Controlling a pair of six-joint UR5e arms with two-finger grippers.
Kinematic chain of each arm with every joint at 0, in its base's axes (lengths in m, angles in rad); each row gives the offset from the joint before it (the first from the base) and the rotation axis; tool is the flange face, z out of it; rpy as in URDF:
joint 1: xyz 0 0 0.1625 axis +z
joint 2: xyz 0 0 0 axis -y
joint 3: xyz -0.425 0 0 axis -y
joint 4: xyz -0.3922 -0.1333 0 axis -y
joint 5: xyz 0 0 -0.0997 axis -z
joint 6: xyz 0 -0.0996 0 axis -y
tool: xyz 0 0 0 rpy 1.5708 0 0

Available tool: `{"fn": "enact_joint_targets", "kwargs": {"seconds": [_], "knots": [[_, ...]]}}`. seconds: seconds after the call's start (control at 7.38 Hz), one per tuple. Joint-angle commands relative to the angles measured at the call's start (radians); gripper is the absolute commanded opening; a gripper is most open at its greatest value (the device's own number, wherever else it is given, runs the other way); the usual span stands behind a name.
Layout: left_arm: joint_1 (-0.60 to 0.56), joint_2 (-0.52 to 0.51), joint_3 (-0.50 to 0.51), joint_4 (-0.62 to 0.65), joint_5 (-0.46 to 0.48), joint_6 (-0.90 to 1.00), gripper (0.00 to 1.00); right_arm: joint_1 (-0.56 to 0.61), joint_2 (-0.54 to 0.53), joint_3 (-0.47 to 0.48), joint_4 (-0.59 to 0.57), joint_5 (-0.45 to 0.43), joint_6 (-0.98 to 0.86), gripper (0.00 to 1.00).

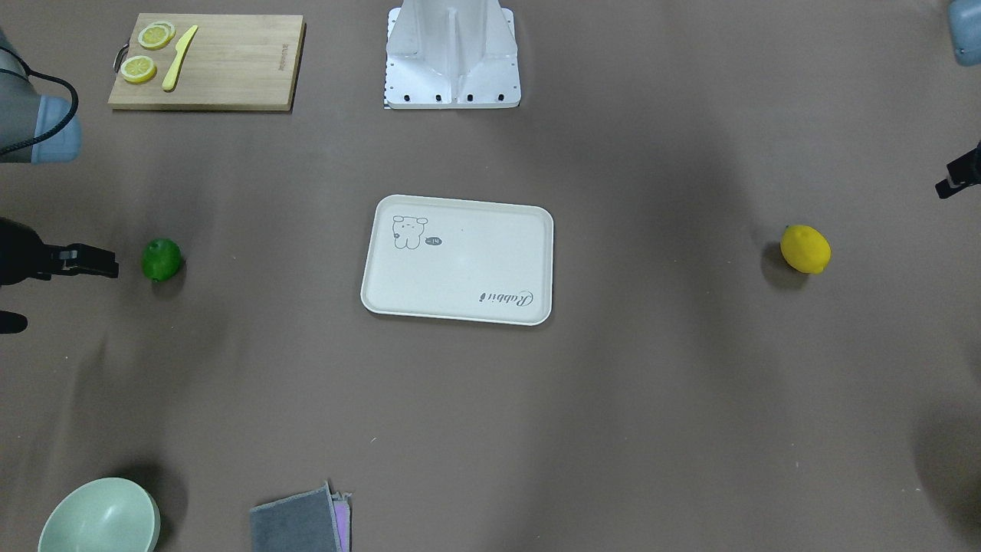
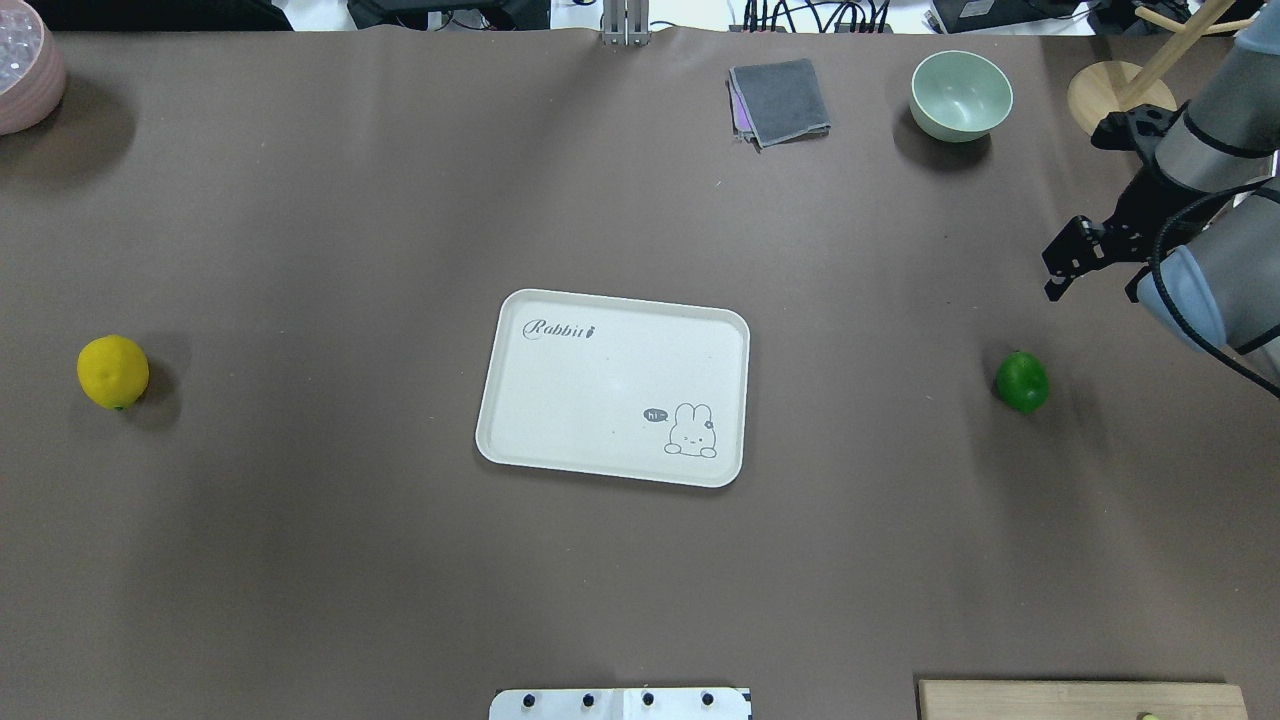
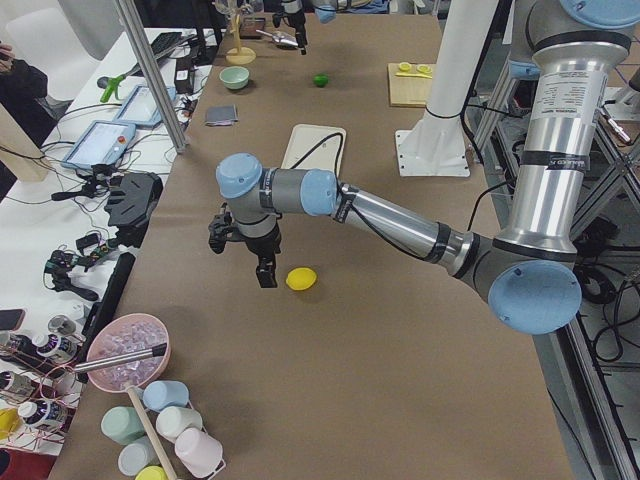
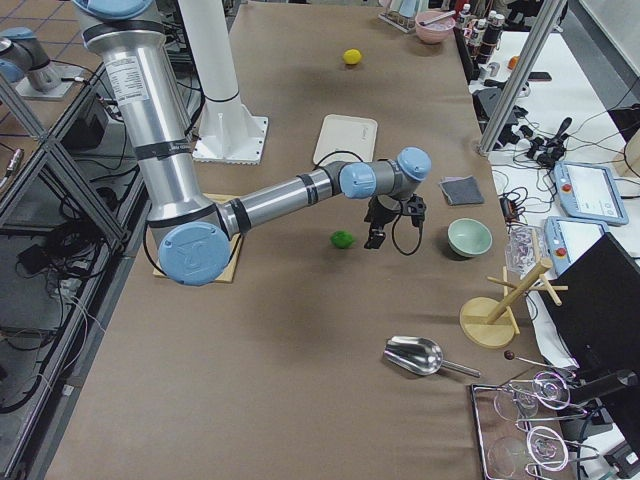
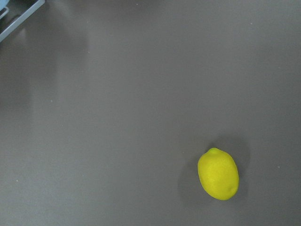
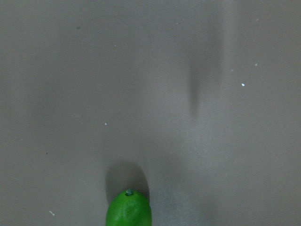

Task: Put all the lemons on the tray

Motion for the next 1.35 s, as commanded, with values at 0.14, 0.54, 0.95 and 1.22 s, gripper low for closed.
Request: {"fn": "enact_joint_targets", "kwargs": {"seconds": [0.14,0.54,0.95,1.22], "knots": [[0.113,0.023,-0.018,-0.118,0.004,-0.132,0.98,-0.080,0.024,-0.039,0.004,0.023,0.006,0.99],[0.206,0.047,0.100,-0.352,0.066,-0.251,0.98,-0.101,0.016,-0.081,0.003,0.048,-0.003,0.99],[0.268,0.041,0.143,-0.434,0.084,-0.388,0.97,-0.152,0.024,-0.122,0.003,0.082,-0.003,0.95],[0.289,0.049,0.220,-0.574,0.085,-0.457,0.97,-0.158,0.023,-0.136,0.001,0.082,-0.023,0.90]]}}
